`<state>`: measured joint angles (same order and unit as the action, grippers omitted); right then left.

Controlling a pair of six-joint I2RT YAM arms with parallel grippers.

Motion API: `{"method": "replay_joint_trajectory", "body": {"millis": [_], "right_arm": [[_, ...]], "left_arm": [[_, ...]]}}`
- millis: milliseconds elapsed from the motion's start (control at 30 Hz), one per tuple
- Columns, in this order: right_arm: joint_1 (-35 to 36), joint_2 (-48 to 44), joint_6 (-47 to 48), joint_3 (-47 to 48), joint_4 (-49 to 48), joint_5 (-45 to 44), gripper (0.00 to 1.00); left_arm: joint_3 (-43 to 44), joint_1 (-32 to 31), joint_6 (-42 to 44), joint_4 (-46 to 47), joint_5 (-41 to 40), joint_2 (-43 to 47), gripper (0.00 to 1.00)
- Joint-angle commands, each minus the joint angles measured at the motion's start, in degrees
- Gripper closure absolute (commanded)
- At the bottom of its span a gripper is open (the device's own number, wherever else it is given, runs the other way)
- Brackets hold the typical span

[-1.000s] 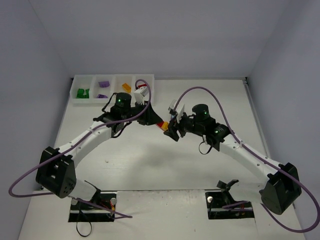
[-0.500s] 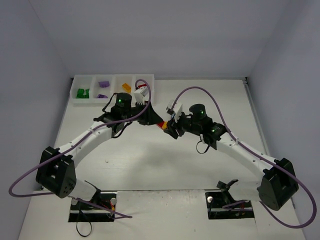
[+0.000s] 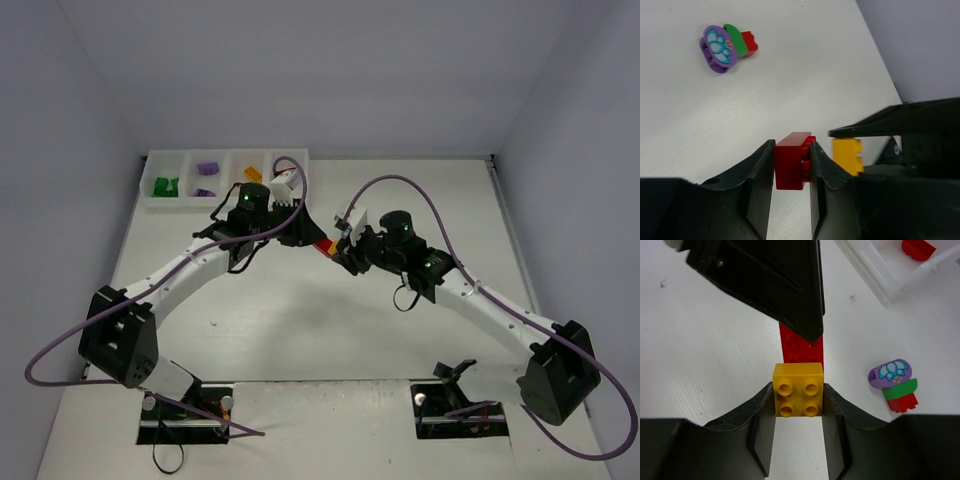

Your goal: Sort the legos into containers by color

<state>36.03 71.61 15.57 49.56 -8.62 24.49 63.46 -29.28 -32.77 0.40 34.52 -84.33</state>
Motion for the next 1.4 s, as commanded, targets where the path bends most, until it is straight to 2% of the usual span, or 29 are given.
{"method": "replay_joint_trajectory", "body": {"millis": [0, 333, 500, 600, 633, 667, 733, 767, 867, 900, 1000, 1133, 1233, 1333, 1367], "right_arm": [[-0.5, -5.5, -0.2, -0.3, -4.2, -3.5, 0.98], [-1.0, -11.9, -4.7, -4.3, -2.1, -6.8, 1.00], [-0.9, -13.4, -6.4, -4.8, -0.2, -6.8, 1.00], [-0.9, -14.1, -6.9, -4.9, 0.4, -7.1, 1.00], [-0.9, -14.0, -6.9, -4.9, 0.6, -7.2, 1.00], [-1.0, -14.0, -7.0, -4.9, 0.7, -7.2, 1.00], [-0.8, -13.9, -7.0, -4.6, 0.9, -7.3, 1.00], [-0.8, -13.7, -6.9, -4.5, 0.9, -7.4, 1.00], [-0.9, -13.1, -6.4, -3.7, 1.0, -7.3, 0.99], [-0.8, -12.9, -6.3, -3.5, 1.0, -7.2, 0.99], [-0.8, -11.6, -4.9, -2.5, 0.9, -6.8, 0.99], [-0.8, -9.7, -2.8, -1.0, 0.5, -5.9, 0.98], [-0.8, -8.8, -1.0, -0.3, -0.2, -4.6, 0.96], [-0.9, -8.2, 0.8, 0.8, -0.6, -2.0, 0.94], [-0.9, -8.2, 1.2, 1.0, -0.6, -2.0, 0.93]], "left_arm": [[3.9, 1.1, 2.5, 0.4, -6.5, -1.7, 1.00], [19.1, 6.6, 11.1, -0.3, -19.7, -14.8, 1.00], [26.7, 11.3, 10.7, 4.0, -27.2, -23.6, 1.00], [33.3, 11.8, 12.6, 5.2, -30.3, -29.6, 1.00], [35.1, 11.8, 13.3, 5.1, -30.7, -31.1, 0.96], [36.9, 11.9, 13.6, 4.6, -31.1, -32.8, 0.79], [41.6, 11.9, 15.1, 4.2, -32.0, -36.4, 0.63], [42.7, 11.9, 15.5, 3.9, -32.1, -37.3, 0.49], [44.9, 12.3, 16.1, 3.8, -31.5, -37.8, 0.35], [45.1, 12.5, 16.1, 3.6, -31.5, -37.0, 0.27], [44.9, 12.3, 16.2, 0.7, -30.0, -33.5, 0.20], [40.4, 11.7, 15.4, -6.1, -24.0, -26.3, 0.13], [32.6, 10.8, 13.3, -5.9, -15.2, -18.5, 0.13], [25.6, 9.8, 11.7, -5.9, 0.5, -10.1, 0.13], [24.0, 9.5, 11.5, -5.9, 0.5, -8.7, 0.13]]}}
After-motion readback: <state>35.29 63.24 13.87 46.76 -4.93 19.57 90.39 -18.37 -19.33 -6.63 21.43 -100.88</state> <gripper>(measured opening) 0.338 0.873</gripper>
